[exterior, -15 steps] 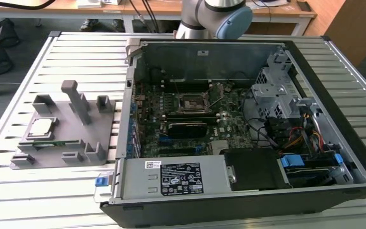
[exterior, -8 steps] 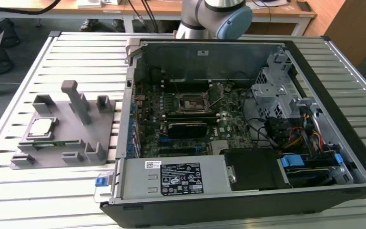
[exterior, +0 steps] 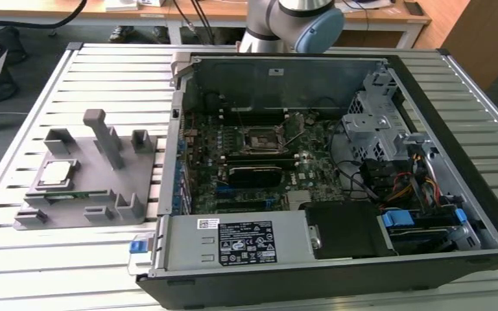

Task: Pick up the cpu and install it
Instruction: 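Pick up the cpu and move it towards the insertion slot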

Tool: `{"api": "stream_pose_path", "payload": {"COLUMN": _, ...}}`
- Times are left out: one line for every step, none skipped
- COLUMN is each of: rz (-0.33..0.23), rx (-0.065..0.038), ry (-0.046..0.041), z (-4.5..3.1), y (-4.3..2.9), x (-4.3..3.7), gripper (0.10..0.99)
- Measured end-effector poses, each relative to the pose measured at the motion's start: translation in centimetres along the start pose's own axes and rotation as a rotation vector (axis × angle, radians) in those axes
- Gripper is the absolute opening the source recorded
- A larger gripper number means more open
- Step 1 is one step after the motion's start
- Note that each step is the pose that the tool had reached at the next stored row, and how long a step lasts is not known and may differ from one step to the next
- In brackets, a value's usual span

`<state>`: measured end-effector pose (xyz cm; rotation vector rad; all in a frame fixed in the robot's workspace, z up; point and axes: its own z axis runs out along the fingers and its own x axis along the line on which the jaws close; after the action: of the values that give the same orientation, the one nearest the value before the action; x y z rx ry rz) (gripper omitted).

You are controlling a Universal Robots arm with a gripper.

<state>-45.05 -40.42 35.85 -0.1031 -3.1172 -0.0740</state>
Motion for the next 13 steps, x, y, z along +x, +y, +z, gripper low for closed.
{"api": "stream_pose_path", "payload": {"rz": 0.000, "rx": 0.000, "ry": -0.0001, "z": 0.09, "y": -0.01, "x": 0.00, "gripper": 0.114}}
{"api": "stream_pose_path", "payload": {"rz": -0.001, "rx": 0.000, "ry": 0.0002, "z": 0.17, "y": -0.02, "x": -0.01, "gripper": 0.169}}
{"api": "stream_pose_path", "payload": {"rz": -0.003, "rx": 0.000, "ry": 0.0002, "z": 0.27, "y": -0.03, "x": -0.02, "gripper": 0.169}}
{"api": "stream_pose_path", "payload": {"rz": -0.005, "rx": 0.000, "ry": 0.0005, "z": 0.40, "y": -0.04, "x": -0.07, "gripper": 0.231}}
{"api": "stream_pose_path", "payload": {"rz": -0.008, "rx": 0.000, "ry": 0.0005, "z": 0.57, "y": -0.05, "x": -0.11, "gripper": 0.290}}
{"api": "stream_pose_path", "payload": {"rz": -0.014, "rx": 0.000, "ry": 0.0008, "z": 0.75, "y": -0.05, "x": -0.17, "gripper": 0.290}}
{"api": "stream_pose_path", "payload": {"rz": -0.023, "rx": 0.000, "ry": 0.0013, "z": 0.92, "y": -0.05, "x": -0.21, "gripper": 0.349}}
{"api": "stream_pose_path", "payload": {"rz": -0.035, "rx": 0.000, "ry": 0.0018, "z": 1.08, "y": -0.06, "x": -0.25, "gripper": 0.349}}
{"api": "stream_pose_path", "payload": {"rz": -0.047, "rx": 0.001, "ry": 0.0023, "z": 1.25, "y": -0.06, "x": -0.26, "gripper": 0.408}}
{"api": "stream_pose_path", "payload": {"rz": -0.062, "rx": 0.001, "ry": 0.0031, "z": 1.42, "y": -0.07, "x": -0.27, "gripper": 0.408}}
{"api": "stream_pose_path", "payload": {"rz": -0.080, "rx": 0.001, "ry": 0.0039, "z": 1.57, "y": -0.08, "x": -0.28, "gripper": 0.467}}
{"api": "stream_pose_path", "payload": {"rz": -0.098, "rx": 0.002, "ry": 0.0047, "z": 1.70, "y": -0.09, "x": -0.28, "gripper": 0.525}}
{"api": "stream_pose_path", "payload": {"rz": -0.106, "rx": 0.002, "ry": 0.0052, "z": 1.84, "y": -0.11, "x": -0.29, "gripper": 0.584}}
